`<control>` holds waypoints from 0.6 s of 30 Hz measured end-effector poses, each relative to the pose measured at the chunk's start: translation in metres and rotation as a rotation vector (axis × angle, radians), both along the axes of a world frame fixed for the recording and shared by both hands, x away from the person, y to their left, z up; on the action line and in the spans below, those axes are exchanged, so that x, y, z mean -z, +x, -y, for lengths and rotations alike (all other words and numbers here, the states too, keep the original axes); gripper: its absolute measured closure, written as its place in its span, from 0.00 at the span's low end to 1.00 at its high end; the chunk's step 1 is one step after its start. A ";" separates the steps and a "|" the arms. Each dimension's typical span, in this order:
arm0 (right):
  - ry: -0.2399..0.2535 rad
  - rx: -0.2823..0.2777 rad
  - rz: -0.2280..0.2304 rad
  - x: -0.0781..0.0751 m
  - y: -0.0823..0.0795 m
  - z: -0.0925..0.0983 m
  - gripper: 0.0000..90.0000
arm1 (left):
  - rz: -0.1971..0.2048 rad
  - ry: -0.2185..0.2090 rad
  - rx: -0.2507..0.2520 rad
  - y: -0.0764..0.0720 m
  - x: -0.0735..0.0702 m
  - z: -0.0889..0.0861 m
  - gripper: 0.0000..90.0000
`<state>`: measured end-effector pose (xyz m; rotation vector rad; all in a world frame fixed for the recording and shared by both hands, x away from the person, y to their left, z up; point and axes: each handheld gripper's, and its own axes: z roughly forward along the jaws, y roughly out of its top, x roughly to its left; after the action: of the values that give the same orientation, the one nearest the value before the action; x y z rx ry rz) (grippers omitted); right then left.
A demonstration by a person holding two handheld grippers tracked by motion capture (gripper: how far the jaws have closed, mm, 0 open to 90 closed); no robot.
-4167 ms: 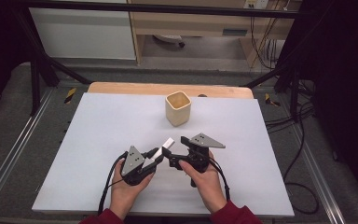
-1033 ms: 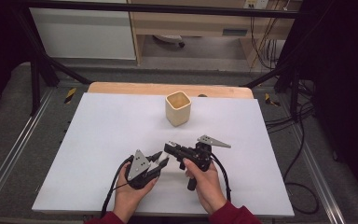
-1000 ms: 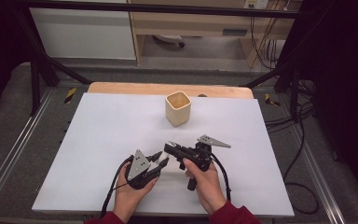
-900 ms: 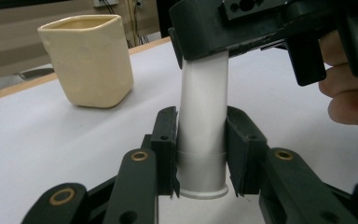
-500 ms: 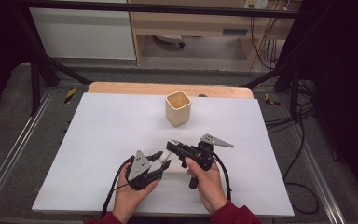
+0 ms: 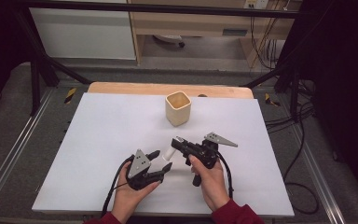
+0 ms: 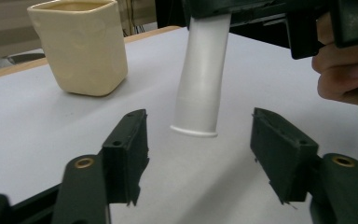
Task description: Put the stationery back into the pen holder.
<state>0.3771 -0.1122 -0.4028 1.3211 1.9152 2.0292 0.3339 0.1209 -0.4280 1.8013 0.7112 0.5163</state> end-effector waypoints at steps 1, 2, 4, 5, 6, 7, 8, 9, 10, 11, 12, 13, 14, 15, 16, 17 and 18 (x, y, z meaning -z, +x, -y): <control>-0.003 0.004 0.001 0.000 0.000 0.001 0.79 | -0.001 0.003 -0.003 0.000 0.000 0.000 0.38; -0.006 0.010 0.002 0.000 0.000 0.002 0.79 | 0.000 0.006 -0.009 0.000 0.000 0.000 0.37; -0.015 0.020 0.012 0.000 0.001 0.005 0.79 | -0.012 0.007 -0.017 0.001 0.001 0.000 0.33; -0.020 0.023 0.014 -0.001 0.001 0.005 0.79 | -0.020 0.009 -0.023 0.002 0.001 0.000 0.31; -0.025 0.027 0.016 -0.001 0.002 0.006 0.79 | -0.027 0.009 -0.028 0.002 0.001 -0.001 0.28; -0.034 0.032 0.023 -0.001 0.002 0.007 0.79 | -0.032 0.009 -0.036 0.003 0.001 -0.001 0.26; -0.044 0.036 0.026 -0.001 0.002 0.007 0.79 | -0.038 0.007 -0.043 0.004 0.002 -0.002 0.25; -0.059 0.043 0.035 -0.001 0.002 0.008 0.79 | -0.043 0.004 -0.048 0.005 0.002 -0.003 0.23; -0.068 0.046 0.039 -0.001 0.003 0.008 0.79 | -0.051 -0.001 -0.054 0.006 0.001 -0.004 0.22; -0.082 0.052 0.047 -0.001 0.003 0.009 0.79 | -0.054 -0.002 -0.059 0.006 0.001 -0.005 0.20; -0.089 0.057 0.051 -0.001 0.003 0.010 0.79 | -0.058 -0.005 -0.066 0.007 0.001 -0.007 0.19; -0.096 0.062 0.055 -0.001 0.003 0.011 0.79 | -0.062 -0.007 -0.069 0.008 0.001 -0.008 0.18; -0.103 0.066 0.059 -0.002 0.004 0.011 0.79 | -0.066 -0.008 -0.075 0.009 0.001 -0.010 0.17; -0.116 0.073 0.068 -0.002 0.004 0.013 0.79 | -0.068 -0.011 -0.080 0.010 0.001 -0.011 0.16; -0.123 0.077 0.073 -0.002 0.004 0.014 0.79 | -0.071 -0.012 -0.083 0.010 0.001 -0.013 0.16; -0.129 0.081 0.075 -0.002 0.005 0.014 0.79 | -0.073 -0.016 -0.087 0.011 0.000 -0.014 0.15; -0.135 0.086 0.080 -0.002 0.005 0.015 0.79 | -0.076 -0.022 -0.089 0.012 0.000 -0.016 0.14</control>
<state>0.3821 -0.1276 -0.4003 1.2491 1.8896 1.8478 0.3455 0.1368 -0.4279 1.7827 0.8497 0.4990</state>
